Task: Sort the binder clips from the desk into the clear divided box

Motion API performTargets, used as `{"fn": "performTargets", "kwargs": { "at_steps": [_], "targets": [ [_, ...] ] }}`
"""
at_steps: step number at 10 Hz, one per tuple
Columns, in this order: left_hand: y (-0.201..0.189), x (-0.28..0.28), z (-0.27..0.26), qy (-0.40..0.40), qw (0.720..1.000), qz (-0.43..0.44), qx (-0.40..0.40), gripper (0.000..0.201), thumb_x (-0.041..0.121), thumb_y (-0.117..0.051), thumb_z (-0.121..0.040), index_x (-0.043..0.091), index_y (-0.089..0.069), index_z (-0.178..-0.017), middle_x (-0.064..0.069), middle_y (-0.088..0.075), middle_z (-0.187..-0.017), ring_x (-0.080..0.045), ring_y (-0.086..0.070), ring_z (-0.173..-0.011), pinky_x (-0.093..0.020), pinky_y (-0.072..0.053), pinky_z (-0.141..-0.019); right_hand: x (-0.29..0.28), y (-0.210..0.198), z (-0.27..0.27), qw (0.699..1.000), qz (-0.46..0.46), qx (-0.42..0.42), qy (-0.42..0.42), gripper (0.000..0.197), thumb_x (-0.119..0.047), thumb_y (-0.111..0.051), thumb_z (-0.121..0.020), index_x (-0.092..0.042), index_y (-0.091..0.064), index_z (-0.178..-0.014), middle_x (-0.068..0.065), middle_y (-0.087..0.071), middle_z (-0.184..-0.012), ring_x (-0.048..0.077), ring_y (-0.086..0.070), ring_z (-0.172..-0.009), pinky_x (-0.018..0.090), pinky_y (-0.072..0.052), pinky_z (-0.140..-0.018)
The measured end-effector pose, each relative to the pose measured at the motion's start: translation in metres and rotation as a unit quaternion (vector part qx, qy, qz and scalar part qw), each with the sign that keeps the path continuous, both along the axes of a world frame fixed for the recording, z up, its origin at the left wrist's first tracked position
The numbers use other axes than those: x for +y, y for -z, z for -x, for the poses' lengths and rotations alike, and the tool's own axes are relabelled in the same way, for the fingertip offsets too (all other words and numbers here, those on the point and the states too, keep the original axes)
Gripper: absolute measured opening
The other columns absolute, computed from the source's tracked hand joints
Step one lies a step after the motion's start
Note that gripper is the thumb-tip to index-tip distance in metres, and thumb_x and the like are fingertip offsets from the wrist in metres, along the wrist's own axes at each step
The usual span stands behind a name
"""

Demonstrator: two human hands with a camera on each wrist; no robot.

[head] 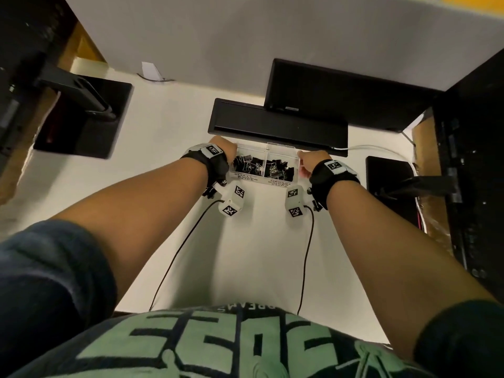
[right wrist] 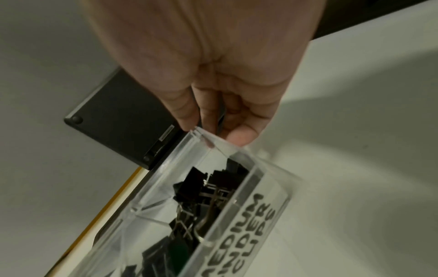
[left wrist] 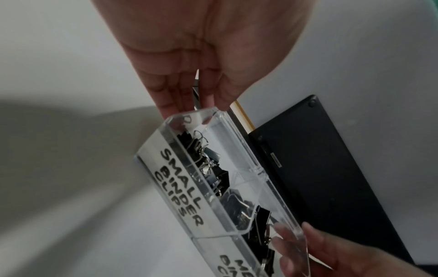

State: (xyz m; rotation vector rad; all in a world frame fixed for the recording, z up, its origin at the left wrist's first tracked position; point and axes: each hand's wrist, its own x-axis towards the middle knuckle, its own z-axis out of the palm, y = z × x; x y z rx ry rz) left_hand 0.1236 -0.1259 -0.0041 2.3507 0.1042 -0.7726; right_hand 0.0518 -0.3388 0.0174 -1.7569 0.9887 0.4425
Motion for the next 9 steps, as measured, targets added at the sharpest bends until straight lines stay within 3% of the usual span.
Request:
{"fn": "performTargets", "kwargs": {
  "at_steps": [1, 2, 3, 4, 5, 6, 7, 8, 9],
  "targets": [
    [-0.011, -0.003, 0.000, -0.232, 0.955, 0.172, 0.061, 0.029, 0.013, -0.054, -0.091, 0.011, -0.064, -0.118, -0.013, -0.067, -0.118, -0.029, -0.066, -0.106, -0.038, -0.055, -0.093, -0.004, 0.003, 0.000, 0.999, -0.033, -0.013, 0.013, 0.019, -0.027, -0.055, -0.091, -0.014, -0.062, -0.104, -0.002, -0.055, -0.081, 0.009, -0.054, -0.064, 0.021, -0.047, -0.055],
    [-0.023, -0.003, 0.005, -0.191, 0.962, 0.186, 0.064, 0.030, -0.004, -0.052, -0.088, 0.018, -0.065, -0.103, -0.012, -0.067, -0.105, -0.022, -0.066, -0.080, -0.031, -0.060, -0.075, -0.002, -0.002, 0.000, 0.996, -0.063, -0.030, 0.050, 0.033, -0.023, -0.054, -0.093, -0.017, -0.060, -0.125, -0.001, -0.060, -0.090, 0.015, -0.057, -0.076, 0.024, -0.050, -0.065],
    [-0.021, 0.002, 0.006, -0.199, 0.956, 0.208, 0.051, 0.034, -0.007, -0.050, -0.087, 0.023, -0.065, -0.091, -0.012, -0.066, -0.100, -0.023, -0.063, -0.074, -0.041, -0.059, -0.078, 0.000, -0.004, 0.004, 0.989, -0.098, -0.062, 0.089, 0.032, -0.030, -0.051, -0.096, -0.018, -0.061, -0.123, 0.004, -0.060, -0.102, 0.017, -0.059, -0.088, 0.029, -0.054, -0.080],
    [-0.024, 0.006, 0.010, -0.207, 0.950, 0.228, 0.045, 0.037, -0.004, -0.046, -0.088, 0.026, -0.066, -0.081, -0.014, -0.069, -0.106, -0.032, -0.067, -0.087, -0.048, -0.059, -0.079, 0.000, -0.006, 0.014, 0.984, -0.130, -0.087, 0.089, 0.038, -0.038, -0.037, -0.100, -0.017, -0.061, -0.121, 0.008, -0.057, -0.122, 0.022, -0.057, -0.111, 0.037, -0.048, -0.101],
    [-0.026, 0.008, 0.011, -0.201, 0.947, 0.246, 0.053, 0.040, -0.002, -0.040, -0.087, 0.024, -0.066, -0.071, -0.008, -0.068, -0.107, -0.030, -0.066, -0.094, -0.046, -0.058, -0.083, 0.001, -0.008, 0.025, 0.982, -0.135, -0.098, 0.090, 0.034, -0.041, -0.041, -0.098, -0.019, -0.065, -0.106, 0.006, -0.057, -0.120, 0.022, -0.057, -0.109, 0.036, -0.048, -0.100],
    [-0.024, 0.009, 0.019, -0.168, 0.959, 0.223, 0.049, 0.026, 0.006, -0.052, -0.087, 0.022, -0.067, -0.074, -0.008, -0.069, -0.110, -0.027, -0.065, -0.091, -0.046, -0.058, -0.085, 0.005, -0.007, 0.040, 0.988, -0.102, -0.100, 0.057, 0.023, -0.027, -0.059, -0.091, -0.018, -0.068, -0.110, 0.006, -0.061, -0.120, 0.019, -0.061, -0.099, 0.029, -0.053, -0.087],
    [-0.014, 0.010, 0.030, -0.112, 0.976, 0.184, 0.008, 0.022, 0.006, -0.063, -0.083, 0.026, -0.071, -0.088, -0.007, -0.068, -0.113, -0.027, -0.067, -0.097, -0.036, -0.058, -0.085, 0.010, 0.001, 0.051, 0.990, -0.060, -0.122, 0.027, 0.024, -0.007, -0.064, -0.085, -0.022, -0.071, -0.104, 0.009, -0.068, -0.113, 0.020, -0.066, -0.095, 0.018, -0.054, -0.072],
    [-0.017, 0.009, 0.034, -0.096, 0.979, 0.176, -0.029, 0.025, 0.006, -0.063, -0.086, 0.025, -0.071, -0.100, -0.002, -0.062, -0.119, -0.024, -0.063, -0.099, -0.029, -0.052, -0.085, 0.014, 0.002, 0.054, 0.991, -0.024, -0.131, -0.002, 0.026, -0.009, -0.068, -0.083, -0.025, -0.071, -0.103, 0.011, -0.068, -0.113, 0.021, -0.066, -0.098, 0.020, -0.055, -0.075],
    [-0.018, 0.016, 0.037, -0.108, 0.979, 0.162, -0.067, 0.032, 0.008, -0.063, -0.086, 0.026, -0.068, -0.111, -0.002, -0.056, -0.125, -0.020, -0.057, -0.101, -0.026, -0.047, -0.090, 0.010, -0.003, 0.048, 0.988, 0.026, -0.150, -0.006, 0.024, -0.018, -0.070, -0.081, -0.030, -0.072, -0.101, 0.010, -0.064, -0.119, 0.022, -0.061, -0.105, 0.037, -0.051, -0.098]
  ]
}}
